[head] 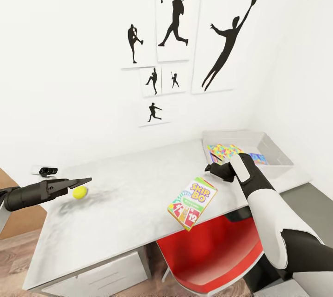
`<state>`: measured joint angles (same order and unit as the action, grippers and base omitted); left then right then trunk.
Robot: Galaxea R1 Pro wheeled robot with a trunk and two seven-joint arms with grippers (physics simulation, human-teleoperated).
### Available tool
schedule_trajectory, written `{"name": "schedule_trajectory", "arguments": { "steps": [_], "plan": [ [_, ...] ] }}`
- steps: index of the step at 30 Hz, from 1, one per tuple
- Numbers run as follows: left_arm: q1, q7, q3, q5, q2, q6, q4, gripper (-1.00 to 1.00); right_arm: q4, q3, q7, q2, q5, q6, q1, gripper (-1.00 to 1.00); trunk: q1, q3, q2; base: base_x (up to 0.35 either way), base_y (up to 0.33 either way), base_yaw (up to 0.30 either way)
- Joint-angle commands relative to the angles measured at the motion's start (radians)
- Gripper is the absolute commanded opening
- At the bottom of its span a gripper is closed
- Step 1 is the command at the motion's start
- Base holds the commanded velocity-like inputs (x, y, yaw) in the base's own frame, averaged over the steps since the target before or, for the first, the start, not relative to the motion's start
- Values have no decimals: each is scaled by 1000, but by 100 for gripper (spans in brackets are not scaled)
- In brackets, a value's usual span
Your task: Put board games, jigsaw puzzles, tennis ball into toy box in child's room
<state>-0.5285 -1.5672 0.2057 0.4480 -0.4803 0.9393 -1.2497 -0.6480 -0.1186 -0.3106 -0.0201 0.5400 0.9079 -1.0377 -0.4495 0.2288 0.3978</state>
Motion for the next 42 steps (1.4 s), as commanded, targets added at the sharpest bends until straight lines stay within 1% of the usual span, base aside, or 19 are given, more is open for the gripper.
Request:
{"name": "schedule_trajectory", "arguments": {
  "steps": [1, 4, 9, 16, 22, 24, 31, 42],
  "plan": [
    [-1, -4, 0, 0, 0, 10, 0, 100, 1, -1, -9, 0, 11, -11, -1, 100, -1, 4, 2, 0, 0, 0],
    [-1, -4, 0, -1, -1, 10, 1, 100, 3, -2, -11, 0, 11, -38, -1, 100, -1, 9, 2, 0, 0, 0],
    [-1, -4, 0, -2, -1, 9, 1, 100, 5, -2, -13, -1, 12, -49, -1, 100, -1, 17, 2, 0, 0, 0],
    [-1, -4, 0, -4, 0, 9, 1, 100, 10, -2, -13, -1, 13, -94, -1, 100, -1, 28, 2, 0, 0, 0],
    [-1, -4, 0, -6, 0, 8, 1, 100, 11, -2, -14, -1, 12, -112, -1, 100, -1, 38, 2, 0, 0, 0],
    [-1, -4, 0, -6, 0, 8, 1, 100, 11, -1, -19, -1, 6, -115, -1, 100, -1, 42, 2, 0, 0, 0],
    [-1, -4, 0, -8, 0, 7, 1, 100, 11, -2, -43, 0, -36, -144, -1, 100, -1, 53, 2, 0, 0, 0],
    [-1, -4, 0, -9, 0, 7, 1, 100, 11, -2, -50, 1, -43, -152, -1, 100, -1, 71, 2, 0, 0, 0]
  ]
}}
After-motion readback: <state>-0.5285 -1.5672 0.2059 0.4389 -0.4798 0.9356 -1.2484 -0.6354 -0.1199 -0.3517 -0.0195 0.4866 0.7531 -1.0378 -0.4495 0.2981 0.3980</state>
